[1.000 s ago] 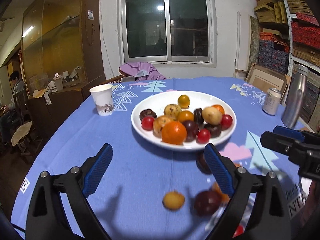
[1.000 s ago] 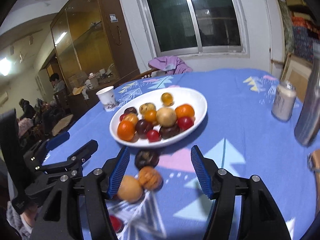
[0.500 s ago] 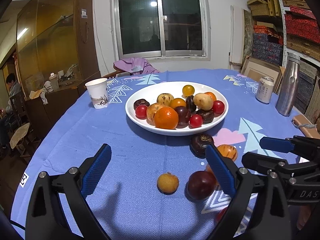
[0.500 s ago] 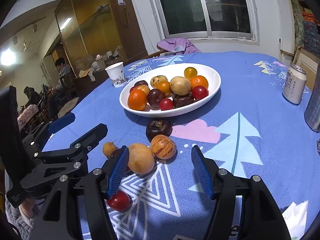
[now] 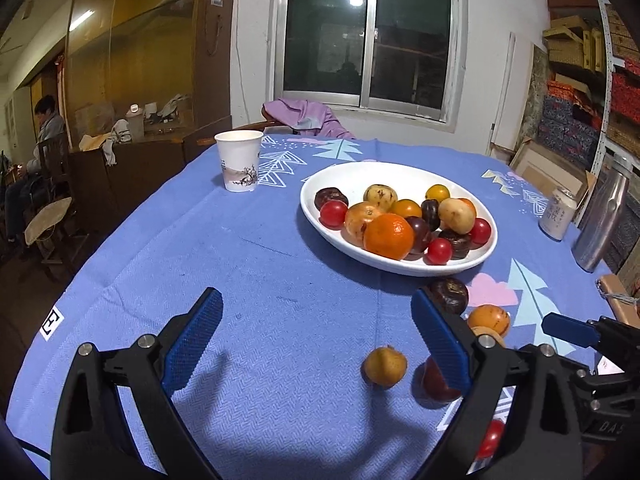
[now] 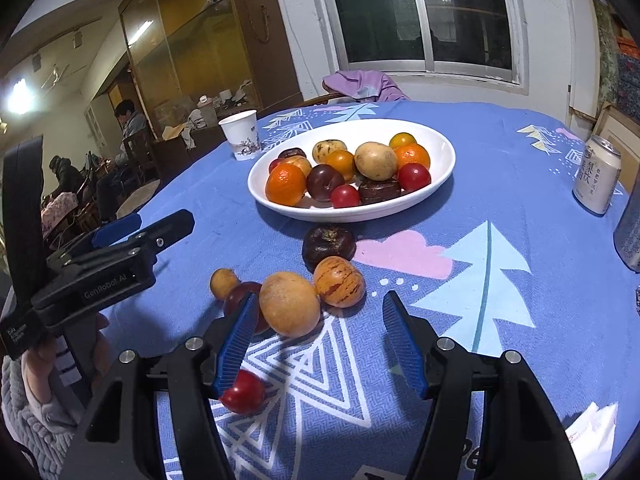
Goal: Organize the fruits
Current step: 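Move both open tools back over the fruit pile, then grasp a small brown pear with the left tool while the right grasps a red tomato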
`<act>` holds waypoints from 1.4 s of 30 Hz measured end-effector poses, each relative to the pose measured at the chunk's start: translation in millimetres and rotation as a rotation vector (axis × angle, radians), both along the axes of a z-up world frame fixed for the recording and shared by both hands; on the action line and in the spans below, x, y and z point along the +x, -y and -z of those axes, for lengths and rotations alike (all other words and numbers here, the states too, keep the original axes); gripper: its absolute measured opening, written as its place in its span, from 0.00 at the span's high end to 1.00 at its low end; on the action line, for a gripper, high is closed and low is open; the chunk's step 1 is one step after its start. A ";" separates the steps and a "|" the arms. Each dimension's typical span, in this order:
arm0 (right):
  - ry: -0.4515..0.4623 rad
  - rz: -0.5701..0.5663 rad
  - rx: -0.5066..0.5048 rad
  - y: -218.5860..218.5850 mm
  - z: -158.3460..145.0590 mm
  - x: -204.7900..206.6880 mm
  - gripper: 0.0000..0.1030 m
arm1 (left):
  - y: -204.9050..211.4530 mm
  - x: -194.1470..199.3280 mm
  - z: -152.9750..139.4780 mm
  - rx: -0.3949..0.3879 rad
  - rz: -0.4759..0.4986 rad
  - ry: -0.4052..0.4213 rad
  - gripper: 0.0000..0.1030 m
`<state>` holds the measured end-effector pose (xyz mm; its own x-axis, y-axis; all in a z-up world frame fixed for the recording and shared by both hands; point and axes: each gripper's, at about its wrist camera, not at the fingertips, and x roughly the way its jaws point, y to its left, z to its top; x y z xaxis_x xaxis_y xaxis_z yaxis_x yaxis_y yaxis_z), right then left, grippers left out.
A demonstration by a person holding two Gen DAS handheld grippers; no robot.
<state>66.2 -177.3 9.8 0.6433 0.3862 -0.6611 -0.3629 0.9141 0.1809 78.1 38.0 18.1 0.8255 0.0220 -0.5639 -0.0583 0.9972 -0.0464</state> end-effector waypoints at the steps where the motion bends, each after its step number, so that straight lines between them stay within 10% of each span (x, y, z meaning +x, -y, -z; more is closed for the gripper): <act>1: 0.001 -0.006 -0.008 -1.6 0.0 -0.9 0.36 | 1.0 -0.5 0.5 0.006 0.005 -0.002 0.09; 12: -0.007 0.105 0.042 26.1 -5.9 8.4 0.29 | -5.9 2.9 23.5 -0.072 0.067 -0.130 0.09; 20: 0.018 0.091 0.064 25.8 -13.6 2.8 0.28 | 20.5 16.3 40.1 0.024 0.135 -0.222 0.10; 24: 0.018 0.094 0.074 27.5 -14.6 3.2 0.28 | 21.4 26.1 46.8 0.022 0.146 -0.269 0.25; 38: 0.020 0.094 0.121 34.1 -18.8 3.1 0.28 | 16.8 24.1 42.5 0.135 0.187 -0.248 0.26; 42: 0.020 0.088 0.115 31.5 -18.2 1.9 0.28 | 15.1 29.8 47.5 0.107 0.198 -0.283 0.43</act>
